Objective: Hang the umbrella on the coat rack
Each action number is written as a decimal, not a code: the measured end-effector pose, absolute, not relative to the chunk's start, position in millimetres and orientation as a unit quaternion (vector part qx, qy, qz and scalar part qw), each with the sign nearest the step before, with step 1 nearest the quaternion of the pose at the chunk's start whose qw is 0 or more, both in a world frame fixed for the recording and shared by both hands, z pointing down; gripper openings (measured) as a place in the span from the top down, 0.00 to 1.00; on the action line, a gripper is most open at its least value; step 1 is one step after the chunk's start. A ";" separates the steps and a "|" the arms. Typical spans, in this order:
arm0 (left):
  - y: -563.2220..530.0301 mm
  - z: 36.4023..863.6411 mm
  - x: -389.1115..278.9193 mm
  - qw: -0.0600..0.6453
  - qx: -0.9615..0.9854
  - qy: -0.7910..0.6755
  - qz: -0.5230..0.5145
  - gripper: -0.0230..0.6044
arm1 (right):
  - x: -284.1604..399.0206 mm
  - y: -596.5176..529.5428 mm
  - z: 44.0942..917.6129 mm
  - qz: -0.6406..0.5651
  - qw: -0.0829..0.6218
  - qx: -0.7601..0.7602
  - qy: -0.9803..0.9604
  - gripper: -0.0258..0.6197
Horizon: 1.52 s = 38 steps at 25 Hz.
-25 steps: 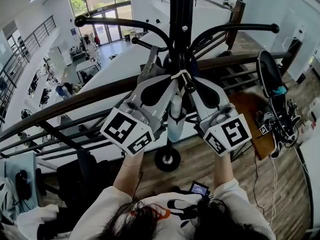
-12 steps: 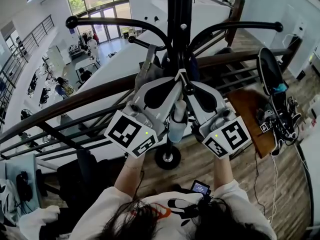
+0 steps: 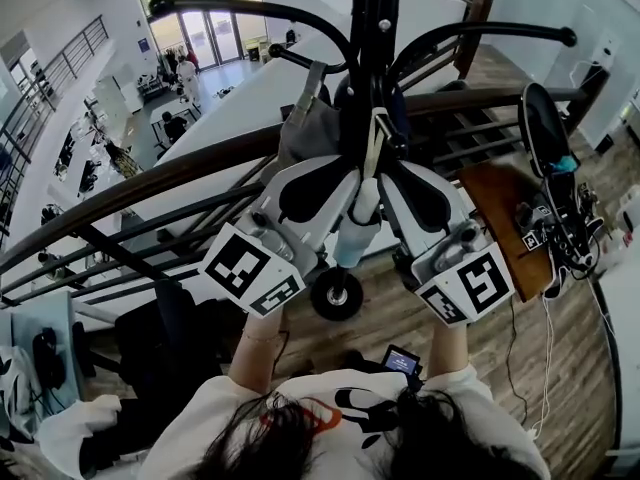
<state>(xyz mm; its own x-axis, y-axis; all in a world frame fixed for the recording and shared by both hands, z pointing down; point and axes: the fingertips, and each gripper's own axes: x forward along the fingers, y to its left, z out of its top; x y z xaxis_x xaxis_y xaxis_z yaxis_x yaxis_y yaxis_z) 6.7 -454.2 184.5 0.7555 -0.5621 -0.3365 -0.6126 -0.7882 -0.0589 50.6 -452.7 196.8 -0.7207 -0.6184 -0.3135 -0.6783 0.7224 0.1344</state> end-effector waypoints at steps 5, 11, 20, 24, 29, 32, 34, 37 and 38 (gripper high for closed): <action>-441.0 223.0 -11.5 0.042 -0.932 0.334 0.134 0.89 | 39.1 -435.9 225.3 0.088 0.111 -0.356 0.924 0.87; -416.7 279.1 -34.7 -0.016 -0.931 0.350 0.106 0.89 | 21.7 -413.9 266.0 0.044 0.093 -0.368 0.924 0.87; -362.2 352.7 -68.8 -0.079 -0.929 0.353 0.076 0.89 | -9.5 -363.7 325.3 -0.017 0.073 -0.397 0.915 0.87; -333.6 373.5 -82.5 -0.096 -0.933 0.342 0.061 0.89 | -22.9 -332.6 349.1 -0.043 0.067 -0.418 0.905 0.87; -304.6 397.8 -90.7 -0.113 -0.936 0.330 0.046 0.89 | -32.1 -299.2 376.0 -0.068 0.052 -0.438 0.895 0.87; -288.2 411.0 -87.0 -0.125 -0.940 0.317 0.035 0.89 | -31.6 -282.8 389.0 -0.084 0.040 -0.448 0.889 0.87; -276.8 418.5 -84.9 -0.130 -0.942 0.309 0.029 0.89 | -32.2 -273.0 395.7 -0.092 0.032 -0.453 0.886 0.88; -262.8 428.0 -82.6 -0.137 -0.944 0.298 0.019 0.89 | -34.8 -263.6 404.7 -0.102 0.018 -0.456 0.884 0.88; -259.0 430.7 -82.3 -0.140 -0.945 0.296 0.017 0.89 | -36.4 -261.6 407.4 -0.106 0.014 -0.455 0.884 0.89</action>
<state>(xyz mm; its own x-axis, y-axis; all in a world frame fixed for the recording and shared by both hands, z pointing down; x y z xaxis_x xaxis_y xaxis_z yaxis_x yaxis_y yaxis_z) -82.3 -259.0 430.7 0.8237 -0.5647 0.0505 -0.5550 -0.7850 0.2751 -36.4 -261.6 407.4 -0.5857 -0.8073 0.0720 -0.8016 0.5637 -0.1994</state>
